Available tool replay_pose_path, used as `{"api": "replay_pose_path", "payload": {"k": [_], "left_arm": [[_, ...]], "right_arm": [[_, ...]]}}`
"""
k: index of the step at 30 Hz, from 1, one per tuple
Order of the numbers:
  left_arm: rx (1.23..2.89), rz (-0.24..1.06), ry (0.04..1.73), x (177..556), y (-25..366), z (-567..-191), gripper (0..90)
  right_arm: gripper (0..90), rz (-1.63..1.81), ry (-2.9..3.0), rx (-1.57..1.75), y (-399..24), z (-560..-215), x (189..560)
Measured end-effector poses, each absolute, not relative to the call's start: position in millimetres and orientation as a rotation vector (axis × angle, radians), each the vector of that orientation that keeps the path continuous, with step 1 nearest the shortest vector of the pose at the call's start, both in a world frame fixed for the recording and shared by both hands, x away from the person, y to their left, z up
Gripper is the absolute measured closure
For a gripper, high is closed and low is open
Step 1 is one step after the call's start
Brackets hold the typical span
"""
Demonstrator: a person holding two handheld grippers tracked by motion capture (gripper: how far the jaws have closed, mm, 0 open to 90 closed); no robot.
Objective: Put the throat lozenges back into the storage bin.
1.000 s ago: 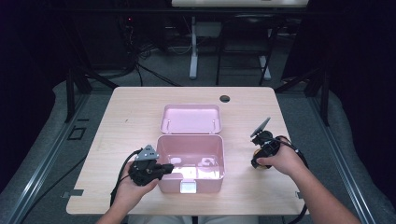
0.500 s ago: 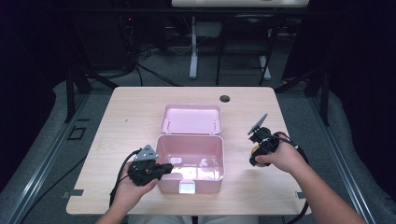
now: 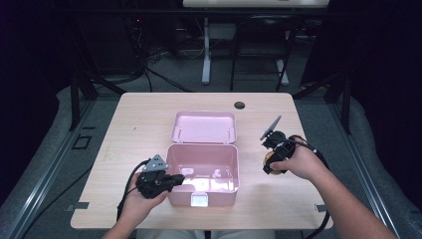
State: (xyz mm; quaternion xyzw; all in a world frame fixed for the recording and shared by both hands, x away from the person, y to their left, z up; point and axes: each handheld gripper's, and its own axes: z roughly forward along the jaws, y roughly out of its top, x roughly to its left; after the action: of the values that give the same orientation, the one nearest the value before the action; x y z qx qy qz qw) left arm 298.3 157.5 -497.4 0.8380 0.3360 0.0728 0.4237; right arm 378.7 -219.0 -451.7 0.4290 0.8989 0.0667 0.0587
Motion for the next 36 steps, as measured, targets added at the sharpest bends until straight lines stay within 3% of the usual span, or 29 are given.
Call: {"api": "replay_pose_path", "payload": {"k": [36], "left_arm": [[2.099,0.175,0.842,296.0,157.0,-497.7,86.2]], "right_arm": [[19.9,0.268,2.883,0.700,-172.2,-407.5,370.6]]}}
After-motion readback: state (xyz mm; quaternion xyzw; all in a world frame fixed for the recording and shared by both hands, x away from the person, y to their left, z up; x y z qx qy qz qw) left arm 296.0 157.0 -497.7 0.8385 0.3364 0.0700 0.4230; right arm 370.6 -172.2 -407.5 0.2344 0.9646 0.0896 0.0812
